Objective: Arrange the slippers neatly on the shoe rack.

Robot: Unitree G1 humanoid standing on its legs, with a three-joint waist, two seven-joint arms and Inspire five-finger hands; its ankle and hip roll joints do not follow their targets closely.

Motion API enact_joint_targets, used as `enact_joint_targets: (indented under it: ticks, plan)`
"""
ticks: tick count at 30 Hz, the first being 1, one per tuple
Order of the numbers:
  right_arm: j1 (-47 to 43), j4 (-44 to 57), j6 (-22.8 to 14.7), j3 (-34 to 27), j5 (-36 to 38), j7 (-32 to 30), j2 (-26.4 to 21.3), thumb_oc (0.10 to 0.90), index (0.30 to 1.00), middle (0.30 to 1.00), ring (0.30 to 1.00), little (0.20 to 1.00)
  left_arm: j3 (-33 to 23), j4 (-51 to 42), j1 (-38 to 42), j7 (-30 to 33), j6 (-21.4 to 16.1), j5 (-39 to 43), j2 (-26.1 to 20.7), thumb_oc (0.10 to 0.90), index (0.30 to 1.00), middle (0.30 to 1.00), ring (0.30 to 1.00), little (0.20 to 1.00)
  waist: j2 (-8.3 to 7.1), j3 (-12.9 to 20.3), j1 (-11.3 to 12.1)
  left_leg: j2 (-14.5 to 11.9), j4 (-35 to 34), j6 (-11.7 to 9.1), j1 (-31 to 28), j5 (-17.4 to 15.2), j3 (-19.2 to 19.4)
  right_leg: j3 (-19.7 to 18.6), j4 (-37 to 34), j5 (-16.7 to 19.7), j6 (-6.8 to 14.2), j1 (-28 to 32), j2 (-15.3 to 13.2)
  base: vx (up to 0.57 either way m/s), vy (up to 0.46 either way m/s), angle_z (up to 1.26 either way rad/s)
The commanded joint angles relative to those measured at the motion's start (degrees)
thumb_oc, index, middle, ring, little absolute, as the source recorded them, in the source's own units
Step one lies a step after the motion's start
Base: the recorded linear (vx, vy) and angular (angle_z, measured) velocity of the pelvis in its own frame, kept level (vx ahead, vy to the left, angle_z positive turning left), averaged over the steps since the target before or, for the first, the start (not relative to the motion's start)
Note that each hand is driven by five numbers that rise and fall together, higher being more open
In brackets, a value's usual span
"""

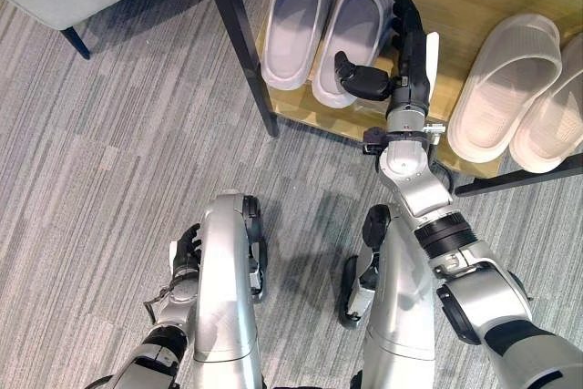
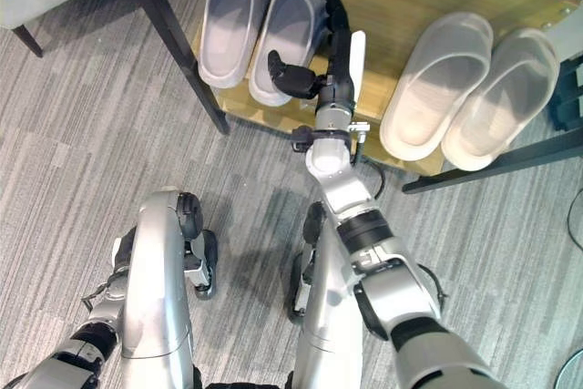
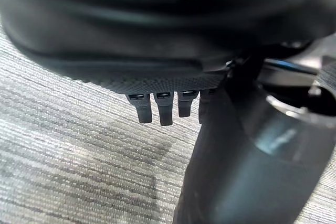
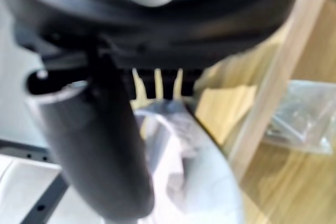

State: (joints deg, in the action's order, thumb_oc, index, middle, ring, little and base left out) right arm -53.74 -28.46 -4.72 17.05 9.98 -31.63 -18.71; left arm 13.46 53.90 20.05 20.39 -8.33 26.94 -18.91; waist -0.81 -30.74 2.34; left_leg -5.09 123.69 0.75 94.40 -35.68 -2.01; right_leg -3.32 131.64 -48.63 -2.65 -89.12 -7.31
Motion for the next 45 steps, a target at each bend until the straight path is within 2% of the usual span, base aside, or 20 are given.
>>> enact_joint_targets:
  ticks: [1, 15, 20, 26, 30, 32, 35, 36, 39, 45]
  plan:
    - [-8.80, 4.93, -6.07, 1.74, -1.30, -1.46, 2.42, 0.800, 0.900, 0.900, 0.900, 0.900, 2.25, 0.02, -1.64, 1.05, -2.32, 0.54, -0.14, 0.800, 0.900, 0.900, 0.900, 0.900, 0.58, 3.69, 3.23, 2.48, 10.24, 2.57, -4.44, -9.73, -4.28, -1.50, 2.90, 4.05, -4.59, -0.82, 0.39, 0.00, 0.000, 0.00]
    - [-9.59, 2.61, -5.95, -0.76, -5.30, -7.22, 4.39, 0.800, 0.900, 0.900, 0.900, 0.900, 2.12, 1.66, -1.59, 2.41, -2.73, 0.84, 0.71, 0.800, 0.900, 0.900, 0.900, 0.900, 1.39, 3.72, 3.36, 2.64, 10.55, 2.74, -4.44, -9.58, -4.03, -1.60, 3.34, 4.07, -4.48, -0.82, 0.28, 0.00, 0.000, 0.00]
    - [-7.53, 8.60, -4.56, -3.08, -15.38, -11.42, 2.33, 0.800, 0.900, 0.900, 0.900, 0.900, 1.36, 2.70, -1.61, 2.81, -3.09, 0.04, 1.57, 0.800, 0.900, 0.900, 0.900, 0.900, 1.46, 3.47, 2.97, 2.68, 10.85, 2.81, -4.44, -9.59, -3.97, -1.75, 3.62, 3.82, -4.46, -0.82, 0.25, 0.00, 0.000, 0.00]
    - [-4.12, 15.85, -3.34, -4.93, -19.29, -11.71, 1.01, 0.800, 0.900, 0.900, 0.900, 0.900, 0.92, 3.37, -1.53, 2.07, -2.51, -0.16, 2.32, 0.800, 0.900, 0.900, 0.900, 0.900, 0.96, 3.79, 2.31, 2.51, 10.93, 2.81, -4.44, -9.41, -4.23, -1.46, 3.42, 3.99, -4.36, -0.82, 0.34, 0.00, 0.000, 0.00]
    - [-1.25, 20.19, -3.33, -5.77, -18.77, -10.12, 0.34, 0.800, 0.900, 0.900, 0.900, 0.900, 0.21, 4.01, -1.88, 1.83, -2.12, -0.93, 2.17, 0.800, 0.900, 0.900, 0.900, 0.900, 0.65, 3.77, 2.05, 2.43, 10.93, 2.86, -4.44, -9.46, -4.25, -1.57, 3.43, 4.08, -4.37, -0.82, 0.51, 0.00, 0.000, 0.00]
    - [4.59, 28.06, -4.21, -7.10, -19.04, -7.58, -0.73, 0.800, 0.900, 0.900, 0.900, 0.900, -0.76, 4.38, -2.42, 1.17, -1.77, -1.35, 2.53, 0.800, 0.900, 0.900, 0.900, 0.900, 0.09, 3.78, 1.34, 2.33, 10.86, 2.81, -4.44, -9.51, -4.32, -1.68, 3.42, 4.01, -4.33, -0.82, 0.68, 0.00, 0.000, 0.00]
    - [9.43, 34.11, -4.62, -9.05, -21.77, -6.43, -2.40, 0.800, 0.900, 0.900, 0.900, 0.900, -1.81, 4.56, -3.09, 0.66, -1.90, -1.90, 2.73, 0.800, 0.900, 0.900, 0.900, 0.900, -0.35, 3.88, 0.85, 2.22, 10.78, 2.79, -4.44, -9.60, -4.33, -1.72, 3.22, 4.00, -4.26, -0.82, 0.72, 0.00, 0.000, 0.00]
    - [14.55, 39.87, -6.06, -10.62, -24.00, -5.34, -3.13, 0.800, 0.900, 0.900, 0.900, 0.900, -2.55, 4.46, -3.49, 0.62, -2.19, -3.45, 3.04, 0.800, 0.900, 0.900, 0.900, 0.900, -0.81, 3.78, 0.25, 2.14, 10.78, 2.73, -4.44, -9.61, -4.39, -1.64, 3.08, 4.11, -4.13, -0.81, 0.72, 0.00, 0.000, 0.00]
    - [23.10, 47.54, -7.40, -14.53, -26.55, -4.18, -4.13, 0.800, 0.900, 0.900, 0.900, 0.900, -3.60, 3.53, -5.13, 0.59, -2.90, -4.67, 3.41, 0.800, 0.900, 0.900, 0.900, 0.900, -1.24, 4.32, -0.55, 2.07, 10.94, 2.72, -4.44, -9.59, -4.54, -1.49, 2.76, 4.19, -3.92, -0.81, 0.66, 0.00, 0.010, -0.02]
    - [37.33, 56.09, -10.95, -19.74, -24.75, -1.07, -4.51, 0.800, 0.900, 0.900, 0.900, 0.900, -4.49, -1.27, -8.10, 0.56, -4.43, -5.97, 2.99, 0.800, 0.900, 0.900, 0.900, 0.900, -1.76, 6.46, -1.66, 1.95, 9.76, 2.48, -4.44, -9.21, -5.04, -1.38, 1.05, 4.67, -3.48, -0.80, 0.90, -0.01, 0.022, -0.07]
